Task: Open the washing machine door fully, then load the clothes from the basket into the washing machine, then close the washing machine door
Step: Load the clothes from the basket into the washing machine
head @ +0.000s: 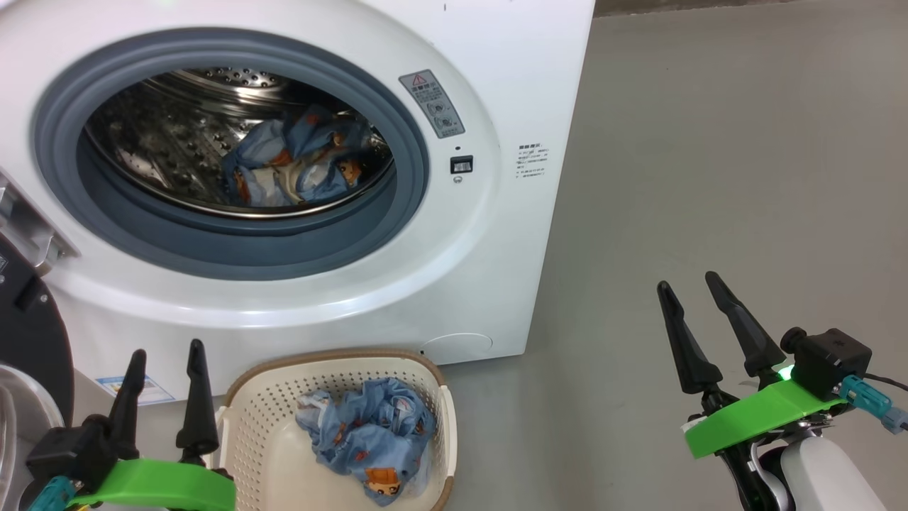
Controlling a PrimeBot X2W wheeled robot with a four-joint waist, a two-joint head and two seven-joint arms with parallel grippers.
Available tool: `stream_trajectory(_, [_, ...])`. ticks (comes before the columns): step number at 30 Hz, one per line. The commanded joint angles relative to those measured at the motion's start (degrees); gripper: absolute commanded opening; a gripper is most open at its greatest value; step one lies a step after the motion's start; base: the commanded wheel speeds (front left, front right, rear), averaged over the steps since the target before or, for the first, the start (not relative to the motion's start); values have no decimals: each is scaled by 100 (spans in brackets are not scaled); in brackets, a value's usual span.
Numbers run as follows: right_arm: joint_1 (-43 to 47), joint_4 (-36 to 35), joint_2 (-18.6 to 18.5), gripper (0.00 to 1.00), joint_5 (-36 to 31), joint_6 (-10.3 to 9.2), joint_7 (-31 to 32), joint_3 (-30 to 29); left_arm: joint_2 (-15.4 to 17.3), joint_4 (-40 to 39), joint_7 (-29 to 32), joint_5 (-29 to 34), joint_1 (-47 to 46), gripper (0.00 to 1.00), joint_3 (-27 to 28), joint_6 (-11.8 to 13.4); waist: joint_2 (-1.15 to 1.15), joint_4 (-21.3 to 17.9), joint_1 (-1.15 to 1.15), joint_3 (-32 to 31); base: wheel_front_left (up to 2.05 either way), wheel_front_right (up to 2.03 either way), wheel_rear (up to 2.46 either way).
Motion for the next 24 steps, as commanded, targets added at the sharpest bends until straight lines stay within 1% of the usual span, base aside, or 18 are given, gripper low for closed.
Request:
stream_trajectory(1, [71, -158, -46, 100, -42, 9, -27, 93, 94, -162, -36, 64, -81, 100, 225, 14, 0, 8, 0, 6, 0, 0, 0])
stream_trajectory(11, [54, -142, -111, 100, -69, 9, -27, 75, 31, -105, -36, 116, -85, 100, 277, -42, 0, 44, 0, 37, 0, 0, 0])
stream_trajectory(24, [24, -149, -66, 100, -87, 9, -27, 74, -22, -67, -36, 191, -130, 100, 347, -100, 0, 24, 0, 98, 0, 0, 0])
